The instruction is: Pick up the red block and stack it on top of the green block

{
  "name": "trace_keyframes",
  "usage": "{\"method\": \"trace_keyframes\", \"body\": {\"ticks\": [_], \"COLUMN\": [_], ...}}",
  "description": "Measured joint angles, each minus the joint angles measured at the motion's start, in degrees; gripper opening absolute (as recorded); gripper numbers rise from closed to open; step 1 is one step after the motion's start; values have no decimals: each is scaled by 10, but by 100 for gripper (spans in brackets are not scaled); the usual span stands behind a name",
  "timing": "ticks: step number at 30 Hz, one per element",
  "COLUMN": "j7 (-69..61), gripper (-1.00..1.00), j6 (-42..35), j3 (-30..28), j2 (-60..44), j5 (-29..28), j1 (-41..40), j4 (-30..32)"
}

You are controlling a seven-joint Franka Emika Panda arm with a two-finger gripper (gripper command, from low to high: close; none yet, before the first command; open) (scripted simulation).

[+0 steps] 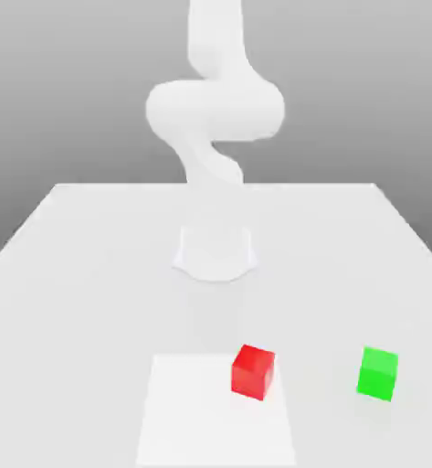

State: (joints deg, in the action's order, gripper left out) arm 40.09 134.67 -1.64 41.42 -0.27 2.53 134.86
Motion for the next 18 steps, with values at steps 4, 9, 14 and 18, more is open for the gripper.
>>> {"method": "trace_keyframes", "body": {"ticks": [4, 9, 14, 18], "j7": [-107, -235, -363, -464], "gripper": [0, 0, 0, 0], "j6": [53, 114, 176, 225], "j3": [-28, -57, -78, -84], "j2": [-82, -178, -274, -350], "j5": [-2, -2, 0, 1], "j1": [43, 90, 129, 150], "j4": [55, 120, 184, 236]}}
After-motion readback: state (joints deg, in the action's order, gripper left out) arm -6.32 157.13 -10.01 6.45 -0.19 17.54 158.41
